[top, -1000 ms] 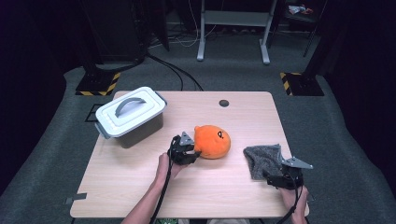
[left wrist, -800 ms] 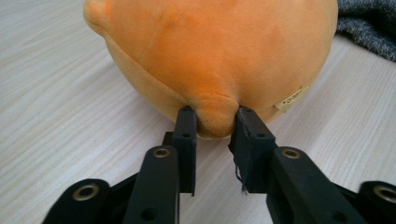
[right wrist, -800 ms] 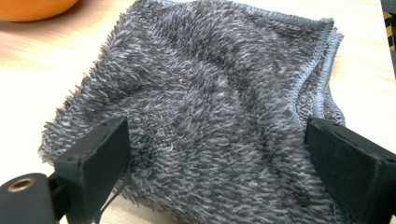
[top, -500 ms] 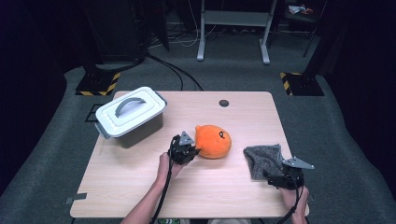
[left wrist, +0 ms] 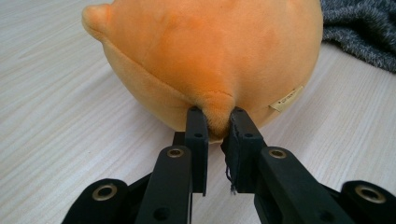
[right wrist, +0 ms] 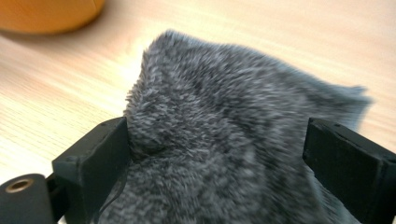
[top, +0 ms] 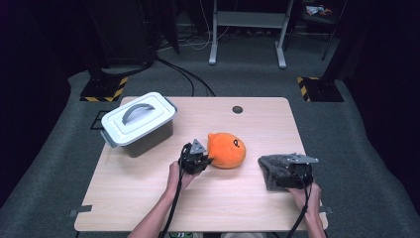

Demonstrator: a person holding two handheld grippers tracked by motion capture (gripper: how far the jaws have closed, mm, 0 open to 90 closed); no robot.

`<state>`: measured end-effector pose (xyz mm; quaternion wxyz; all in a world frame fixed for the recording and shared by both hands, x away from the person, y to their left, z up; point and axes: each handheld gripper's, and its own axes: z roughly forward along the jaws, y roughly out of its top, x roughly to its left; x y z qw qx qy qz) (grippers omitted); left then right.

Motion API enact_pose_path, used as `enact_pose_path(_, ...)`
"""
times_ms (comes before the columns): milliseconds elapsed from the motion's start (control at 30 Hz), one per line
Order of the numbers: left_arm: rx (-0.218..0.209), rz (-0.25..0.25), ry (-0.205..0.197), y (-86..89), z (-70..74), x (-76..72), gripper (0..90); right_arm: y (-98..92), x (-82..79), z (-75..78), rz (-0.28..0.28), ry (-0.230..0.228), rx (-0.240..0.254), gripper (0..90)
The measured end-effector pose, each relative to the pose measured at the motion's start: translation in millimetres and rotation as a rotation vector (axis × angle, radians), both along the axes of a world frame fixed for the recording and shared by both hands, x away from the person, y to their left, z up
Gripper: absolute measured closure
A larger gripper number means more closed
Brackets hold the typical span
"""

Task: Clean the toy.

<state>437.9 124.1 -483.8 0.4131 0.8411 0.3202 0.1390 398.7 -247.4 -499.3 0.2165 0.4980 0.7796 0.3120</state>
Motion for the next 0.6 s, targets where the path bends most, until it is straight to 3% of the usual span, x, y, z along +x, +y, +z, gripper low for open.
enact_pose_path(100, 0.001, -0.002, 0.003, 0.4, 0.1, 0.2, 80.0, 3.5, 7.5, -4.6, -0.008, 0.054, -0.017, 9.3)
enact_pose_path(167, -0.003, 0.0, 0.004, 0.4, -0.1, 0.2, 80.0, 3.6, 12.1, -7.2, 0.0, 0.071, -0.036, 13.4)
enact_pose_path(267, -0.001, -0.001, -0.001, 0.3, -0.1, 0.1, 80.0, 3.0, 13.8, -9.4, -0.001, 0.094, -0.028, 18.1)
enact_pose_path(600, 0.0, -0.011, -0.005, -1.0, 1.0, -1.1, 79.7, -3.9, 8.4, -11.7, -0.009, 0.063, 0.028, 53.7)
